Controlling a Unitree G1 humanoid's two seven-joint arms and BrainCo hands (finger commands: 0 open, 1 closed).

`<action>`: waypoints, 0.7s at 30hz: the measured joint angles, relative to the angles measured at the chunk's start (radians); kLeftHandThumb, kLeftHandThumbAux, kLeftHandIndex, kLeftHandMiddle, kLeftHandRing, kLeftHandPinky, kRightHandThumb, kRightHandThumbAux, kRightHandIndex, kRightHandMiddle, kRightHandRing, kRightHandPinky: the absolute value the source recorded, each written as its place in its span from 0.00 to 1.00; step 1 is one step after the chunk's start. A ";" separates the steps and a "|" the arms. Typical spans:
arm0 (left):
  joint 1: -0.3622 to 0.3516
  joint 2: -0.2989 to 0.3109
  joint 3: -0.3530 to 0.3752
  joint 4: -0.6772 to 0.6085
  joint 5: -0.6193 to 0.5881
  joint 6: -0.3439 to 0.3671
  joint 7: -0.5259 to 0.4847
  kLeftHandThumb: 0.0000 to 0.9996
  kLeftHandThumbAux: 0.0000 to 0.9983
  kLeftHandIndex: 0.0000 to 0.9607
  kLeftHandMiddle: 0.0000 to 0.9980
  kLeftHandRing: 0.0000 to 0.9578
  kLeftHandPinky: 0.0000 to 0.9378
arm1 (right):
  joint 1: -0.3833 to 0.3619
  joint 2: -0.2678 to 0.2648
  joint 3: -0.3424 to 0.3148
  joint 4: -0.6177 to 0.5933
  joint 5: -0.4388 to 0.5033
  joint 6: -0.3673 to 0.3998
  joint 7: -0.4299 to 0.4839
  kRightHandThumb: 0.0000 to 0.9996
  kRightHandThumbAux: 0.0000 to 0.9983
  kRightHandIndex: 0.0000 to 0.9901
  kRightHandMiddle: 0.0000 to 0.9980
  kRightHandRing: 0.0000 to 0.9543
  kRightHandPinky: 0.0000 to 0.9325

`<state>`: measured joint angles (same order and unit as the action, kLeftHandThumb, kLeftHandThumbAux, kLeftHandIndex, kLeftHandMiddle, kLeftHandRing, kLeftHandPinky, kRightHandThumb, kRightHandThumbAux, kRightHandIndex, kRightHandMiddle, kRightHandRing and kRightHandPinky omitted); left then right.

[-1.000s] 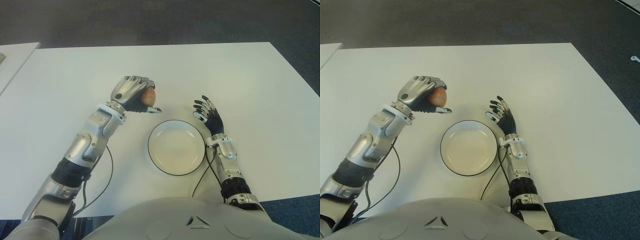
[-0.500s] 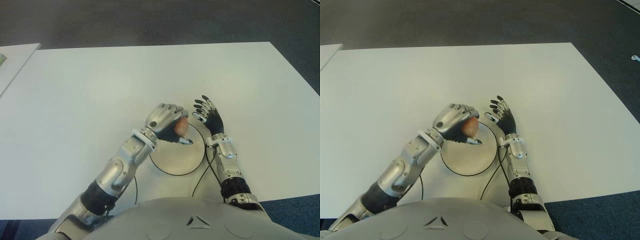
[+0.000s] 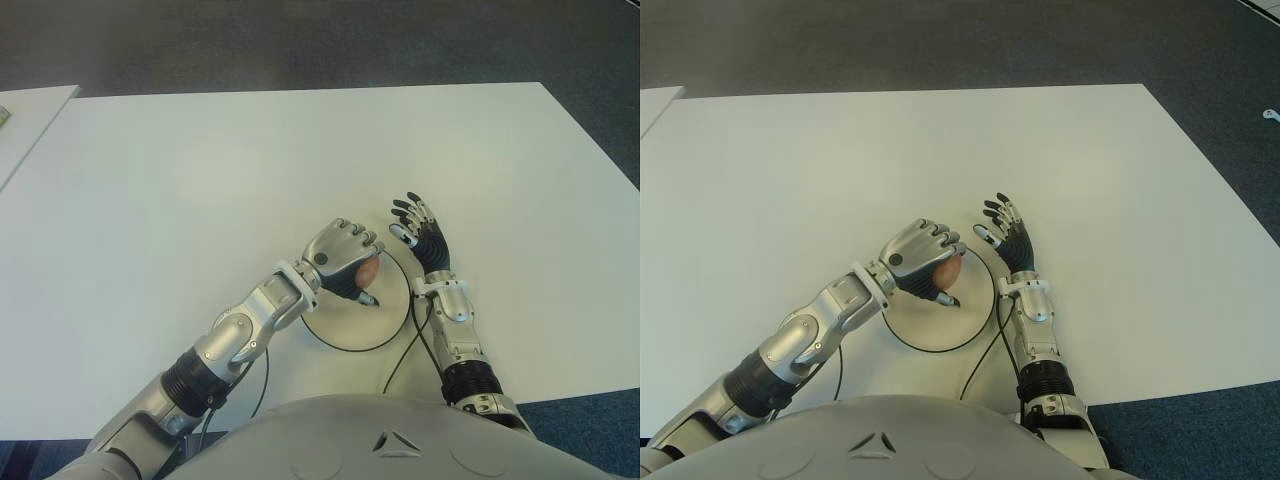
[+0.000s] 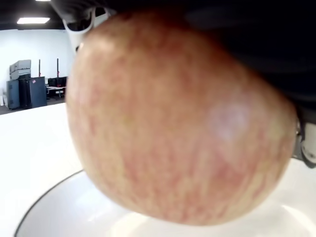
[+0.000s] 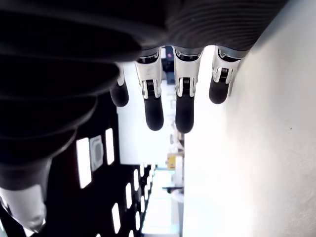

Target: Put the apples into the plate.

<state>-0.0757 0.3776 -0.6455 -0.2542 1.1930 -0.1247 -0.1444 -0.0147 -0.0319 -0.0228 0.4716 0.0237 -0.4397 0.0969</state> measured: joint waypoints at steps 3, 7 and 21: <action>0.000 0.010 -0.004 0.000 0.009 -0.018 0.000 0.85 0.65 0.47 0.49 0.88 0.91 | 0.005 0.000 0.003 -0.006 -0.006 0.004 -0.007 0.11 0.60 0.10 0.26 0.25 0.18; 0.009 0.010 -0.007 0.000 0.020 -0.022 0.000 0.79 0.67 0.46 0.65 0.89 0.91 | 0.010 0.000 0.006 -0.015 -0.012 0.016 -0.011 0.10 0.60 0.09 0.26 0.24 0.18; 0.072 -0.031 -0.029 0.023 0.046 0.042 -0.008 0.73 0.68 0.45 0.83 0.90 0.91 | 0.016 -0.008 0.012 -0.027 -0.027 0.024 -0.015 0.11 0.61 0.09 0.26 0.26 0.22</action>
<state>-0.0040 0.3464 -0.6746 -0.2312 1.2392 -0.0831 -0.1526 0.0014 -0.0397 -0.0113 0.4447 -0.0032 -0.4154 0.0820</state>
